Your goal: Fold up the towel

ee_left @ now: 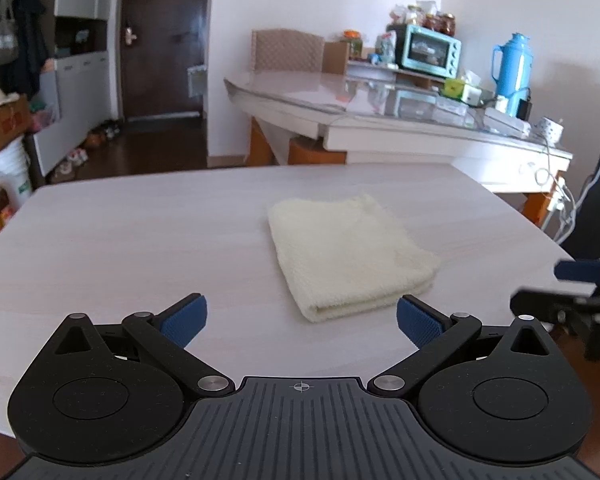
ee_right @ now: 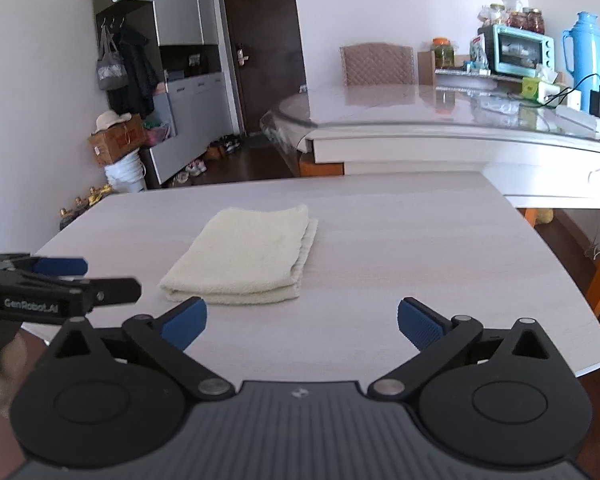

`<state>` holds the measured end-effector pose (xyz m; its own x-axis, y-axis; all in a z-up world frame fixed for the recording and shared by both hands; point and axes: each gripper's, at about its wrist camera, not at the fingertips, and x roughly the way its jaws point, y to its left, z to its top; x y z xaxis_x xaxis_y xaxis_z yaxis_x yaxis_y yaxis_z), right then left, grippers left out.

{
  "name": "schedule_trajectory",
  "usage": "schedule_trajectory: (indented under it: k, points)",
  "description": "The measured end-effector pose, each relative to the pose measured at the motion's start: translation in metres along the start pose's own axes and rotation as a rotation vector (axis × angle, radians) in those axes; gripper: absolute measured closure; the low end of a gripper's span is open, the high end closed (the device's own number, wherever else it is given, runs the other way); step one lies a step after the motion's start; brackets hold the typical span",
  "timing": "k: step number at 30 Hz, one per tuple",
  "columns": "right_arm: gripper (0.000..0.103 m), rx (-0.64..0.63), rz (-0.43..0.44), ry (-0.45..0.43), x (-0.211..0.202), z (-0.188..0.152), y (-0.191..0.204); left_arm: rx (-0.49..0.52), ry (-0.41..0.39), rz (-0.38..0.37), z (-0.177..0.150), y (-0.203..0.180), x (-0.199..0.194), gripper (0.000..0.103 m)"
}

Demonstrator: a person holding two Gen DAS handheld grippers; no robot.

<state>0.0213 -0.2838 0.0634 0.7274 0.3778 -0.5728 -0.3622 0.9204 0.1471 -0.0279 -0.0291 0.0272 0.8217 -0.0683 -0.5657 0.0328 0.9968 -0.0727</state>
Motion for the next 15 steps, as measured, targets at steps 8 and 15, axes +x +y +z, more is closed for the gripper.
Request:
schedule_trajectory:
  k: [8,15]
  points:
    - [0.000,-0.047,0.013,0.018,0.004,0.002,0.012,0.032,0.012,0.025,0.002,0.000,0.004,0.000]
    - [0.000,-0.064,0.028,0.026,0.005,0.002,0.018,0.034,0.035,0.029,0.001,-0.001,0.008,0.000]
